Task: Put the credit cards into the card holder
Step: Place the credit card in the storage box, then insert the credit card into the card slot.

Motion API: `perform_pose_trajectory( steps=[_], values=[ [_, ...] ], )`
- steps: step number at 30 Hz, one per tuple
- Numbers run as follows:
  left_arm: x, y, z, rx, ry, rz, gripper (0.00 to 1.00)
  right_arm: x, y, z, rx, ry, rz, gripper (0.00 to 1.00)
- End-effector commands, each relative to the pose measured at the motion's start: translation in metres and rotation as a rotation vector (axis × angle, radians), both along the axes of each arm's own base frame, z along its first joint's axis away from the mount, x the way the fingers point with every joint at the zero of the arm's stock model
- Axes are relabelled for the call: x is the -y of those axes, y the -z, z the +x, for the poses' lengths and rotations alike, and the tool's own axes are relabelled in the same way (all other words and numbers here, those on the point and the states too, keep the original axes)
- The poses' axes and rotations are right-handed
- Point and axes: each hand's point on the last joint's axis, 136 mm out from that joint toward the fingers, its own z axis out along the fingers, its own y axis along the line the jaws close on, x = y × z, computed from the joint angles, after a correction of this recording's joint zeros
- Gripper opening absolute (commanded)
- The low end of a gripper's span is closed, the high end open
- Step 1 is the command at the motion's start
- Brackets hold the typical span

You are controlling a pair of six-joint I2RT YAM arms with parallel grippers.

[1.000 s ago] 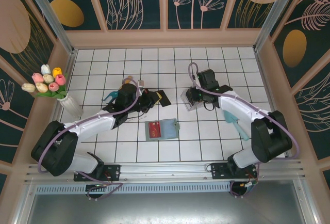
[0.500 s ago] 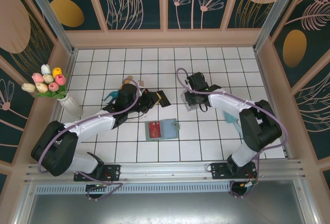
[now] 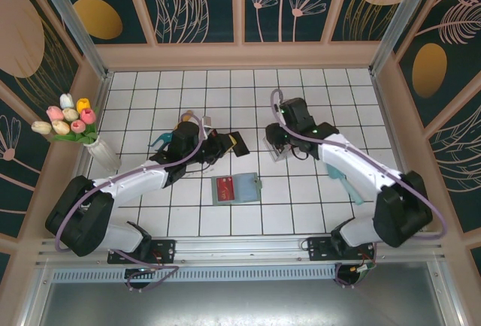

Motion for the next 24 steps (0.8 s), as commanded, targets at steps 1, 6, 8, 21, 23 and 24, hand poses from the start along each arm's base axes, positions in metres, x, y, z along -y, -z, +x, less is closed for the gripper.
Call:
perform_pose_trajectory(
  steps=[1,6,8,21,23,24],
  values=[
    [0.008,-0.024,-0.003,0.107,0.067,-0.056,0.07,-0.031,-0.032,-0.019,-0.056,-0.074,0.233,0.45],
    [0.012,-0.038,-0.013,0.169,0.124,-0.091,0.07,-0.072,-0.057,-0.046,-0.161,-0.238,0.504,0.54],
    [0.013,-0.045,-0.017,0.19,0.144,-0.117,0.07,-0.08,-0.061,-0.051,-0.185,-0.277,0.555,0.57],
    [0.012,-0.063,-0.029,0.24,0.178,-0.175,0.08,-0.085,-0.052,-0.061,-0.321,-0.388,0.689,0.34],
    [0.011,-0.063,-0.03,0.239,0.176,-0.178,0.08,-0.086,-0.053,-0.066,-0.328,-0.412,0.707,0.27],
    [0.011,-0.063,-0.031,0.239,0.174,-0.179,0.08,-0.086,-0.055,-0.069,-0.334,-0.428,0.721,0.23]
  ],
)
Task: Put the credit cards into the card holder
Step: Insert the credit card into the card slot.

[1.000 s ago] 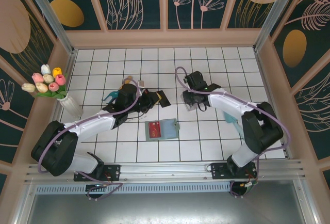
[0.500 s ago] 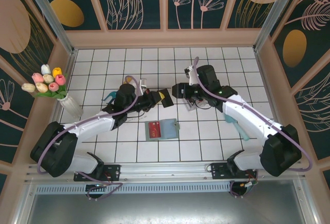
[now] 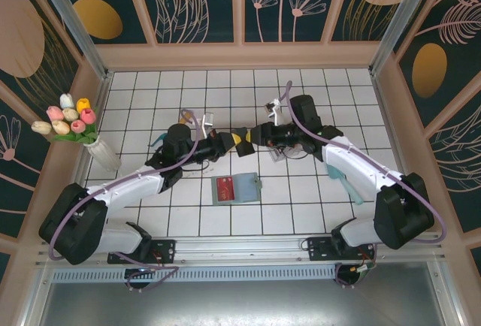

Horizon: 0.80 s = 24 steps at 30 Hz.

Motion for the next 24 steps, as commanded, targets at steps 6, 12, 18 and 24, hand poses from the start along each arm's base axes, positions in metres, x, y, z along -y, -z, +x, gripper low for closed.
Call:
perform_pose_trajectory(
  steps=[6,12,18,24],
  values=[
    [-0.001,-0.014,-0.007,0.047,0.019,-0.059,0.1,-0.004,-0.02,-0.018,0.016,-0.104,0.136,0.07],
    [-0.002,-0.014,-0.008,0.037,0.015,-0.068,0.2,0.004,-0.023,-0.013,0.021,-0.053,0.149,0.01],
    [-0.004,-0.014,-0.011,0.033,0.015,-0.102,0.26,0.009,-0.023,-0.005,0.001,0.036,0.185,0.01],
    [-0.004,-0.014,-0.012,0.034,0.017,-0.108,0.19,0.012,-0.02,0.001,-0.024,0.104,0.196,0.01]
  ],
)
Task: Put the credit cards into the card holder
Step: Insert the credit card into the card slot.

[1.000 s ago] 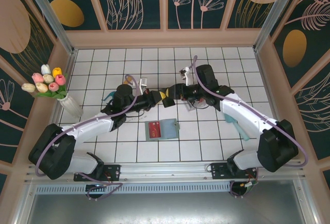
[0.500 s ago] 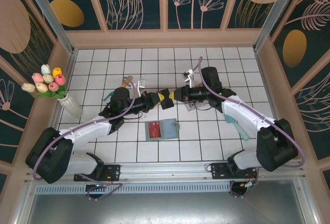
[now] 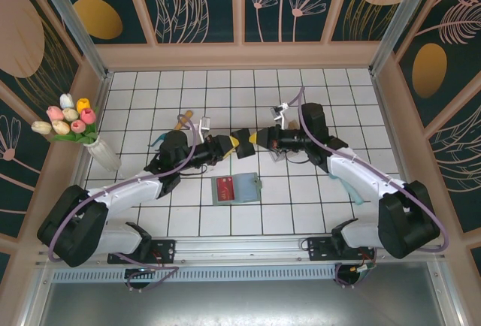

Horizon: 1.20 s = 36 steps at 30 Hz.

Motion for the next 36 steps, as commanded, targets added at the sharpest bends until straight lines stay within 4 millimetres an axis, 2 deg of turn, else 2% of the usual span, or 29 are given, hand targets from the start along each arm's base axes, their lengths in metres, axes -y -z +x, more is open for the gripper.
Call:
perform_pose_trajectory(
  steps=[1,9,12,15,18,20,25,30,36],
  values=[
    [0.001,-0.019,-0.003,0.063,0.018,-0.053,0.17,0.004,-0.013,0.009,0.028,0.064,0.042,0.01],
    [0.0,-0.016,-0.002,0.057,0.005,-0.045,0.06,0.007,-0.001,0.011,0.002,0.092,0.01,0.03],
    [-0.001,-0.012,-0.002,0.049,0.003,-0.026,0.03,0.009,0.006,0.01,0.0,0.088,-0.037,0.18],
    [-0.008,0.009,-0.003,0.007,-0.02,0.077,0.02,0.03,0.032,0.019,0.01,0.189,-0.209,0.25],
    [-0.022,0.041,-0.01,-0.024,-0.041,0.23,0.02,0.051,0.067,0.016,-0.01,0.246,-0.371,0.33],
    [-0.036,0.066,-0.02,-0.067,-0.064,0.298,0.01,0.054,0.087,0.006,-0.037,0.238,-0.4,0.34],
    [-0.055,0.107,-0.043,-0.115,-0.089,0.386,0.0,0.053,0.128,-0.019,-0.109,0.213,-0.413,0.34],
    [-0.053,0.123,-0.054,-0.142,-0.079,0.387,0.0,0.045,0.153,-0.034,-0.139,0.172,-0.443,0.34],
    [-0.043,0.129,-0.053,-0.144,-0.063,0.386,0.0,0.041,0.17,-0.037,-0.161,0.157,-0.481,0.34]
  ],
)
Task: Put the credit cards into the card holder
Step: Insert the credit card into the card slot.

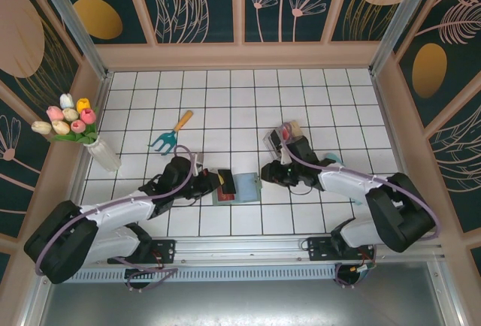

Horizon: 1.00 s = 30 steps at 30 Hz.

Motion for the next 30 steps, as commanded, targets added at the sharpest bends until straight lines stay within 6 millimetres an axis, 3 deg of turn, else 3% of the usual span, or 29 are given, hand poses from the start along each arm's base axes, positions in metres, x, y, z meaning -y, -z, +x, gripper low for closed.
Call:
perform_pose_trajectory(
  steps=[1,22,30],
  values=[
    [0.006,-0.005,0.008,0.035,-0.008,-0.023,0.0,-0.003,0.004,0.006,0.029,0.004,-0.006,0.34],
    [0.018,0.043,-0.007,-0.086,0.053,0.038,0.01,-0.009,0.033,-0.009,-0.051,-0.03,-0.032,0.27],
    [0.027,0.049,-0.009,-0.102,0.085,0.051,0.03,-0.012,0.037,-0.013,-0.067,-0.041,-0.03,0.24]
  ],
)
